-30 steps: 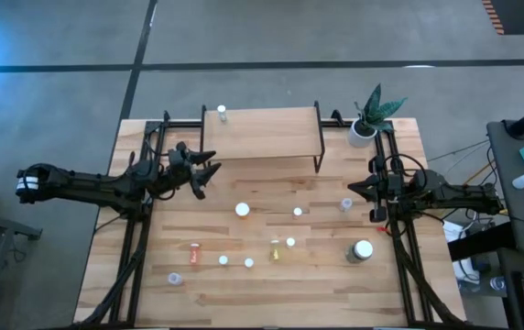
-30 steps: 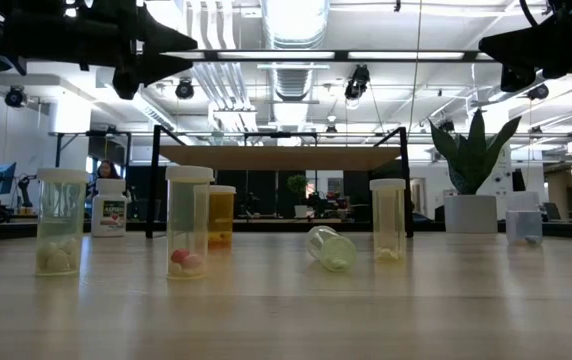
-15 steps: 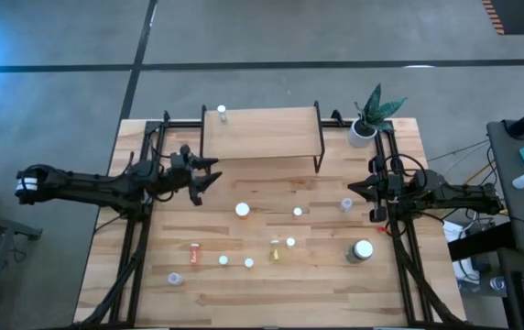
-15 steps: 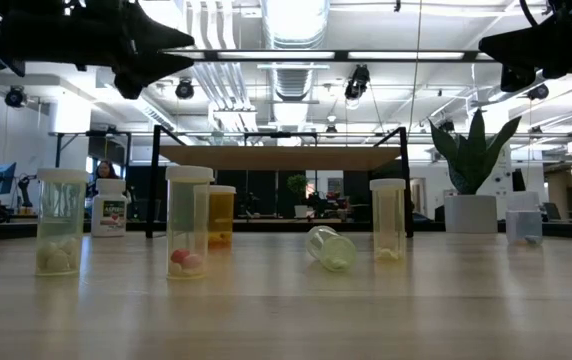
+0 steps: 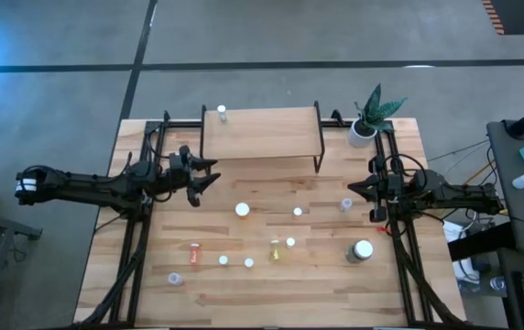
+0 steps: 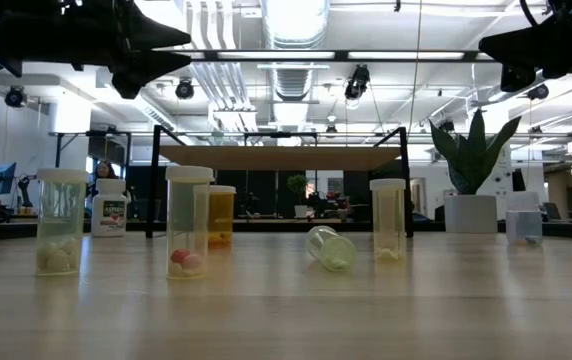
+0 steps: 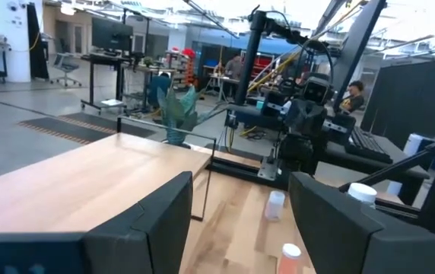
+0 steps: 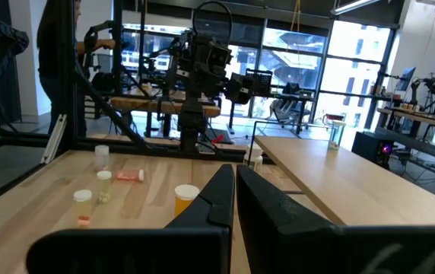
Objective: Pick and place medicine bottles onto shelf by color
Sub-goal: Put the right pink medicine bottle on the shelf
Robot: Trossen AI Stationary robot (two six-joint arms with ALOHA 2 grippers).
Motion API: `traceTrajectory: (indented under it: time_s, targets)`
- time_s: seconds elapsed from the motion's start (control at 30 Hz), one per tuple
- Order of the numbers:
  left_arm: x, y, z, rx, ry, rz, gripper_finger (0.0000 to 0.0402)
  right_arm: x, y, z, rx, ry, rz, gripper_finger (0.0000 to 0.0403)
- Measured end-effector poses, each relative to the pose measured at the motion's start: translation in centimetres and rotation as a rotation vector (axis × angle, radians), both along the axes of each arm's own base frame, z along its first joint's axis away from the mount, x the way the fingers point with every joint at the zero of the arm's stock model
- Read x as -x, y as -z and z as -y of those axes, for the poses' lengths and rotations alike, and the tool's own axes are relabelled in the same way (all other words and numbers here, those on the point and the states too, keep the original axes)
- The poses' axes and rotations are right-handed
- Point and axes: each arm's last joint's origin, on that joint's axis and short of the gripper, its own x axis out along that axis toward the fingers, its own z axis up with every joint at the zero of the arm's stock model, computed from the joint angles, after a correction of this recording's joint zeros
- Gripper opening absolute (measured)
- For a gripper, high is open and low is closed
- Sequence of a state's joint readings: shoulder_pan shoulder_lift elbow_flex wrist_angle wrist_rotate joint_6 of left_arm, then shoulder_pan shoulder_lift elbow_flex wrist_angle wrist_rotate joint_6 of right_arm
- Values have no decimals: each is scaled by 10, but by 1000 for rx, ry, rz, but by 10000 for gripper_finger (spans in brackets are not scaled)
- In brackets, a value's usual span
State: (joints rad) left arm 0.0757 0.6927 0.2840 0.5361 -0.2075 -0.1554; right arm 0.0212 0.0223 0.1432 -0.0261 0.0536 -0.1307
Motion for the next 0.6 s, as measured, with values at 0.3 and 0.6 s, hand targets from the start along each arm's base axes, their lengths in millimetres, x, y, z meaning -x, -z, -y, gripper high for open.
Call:
traceTrajectory:
  time_s: [0.3, 0.6]
  targets:
    - [16, -22, 7, -25, 193, 127, 203, 0, 0, 0, 0, 0, 0, 9]
    - [25, -28, 7, -32, 193, 177, 203, 0, 0, 0, 0, 0, 0, 9]
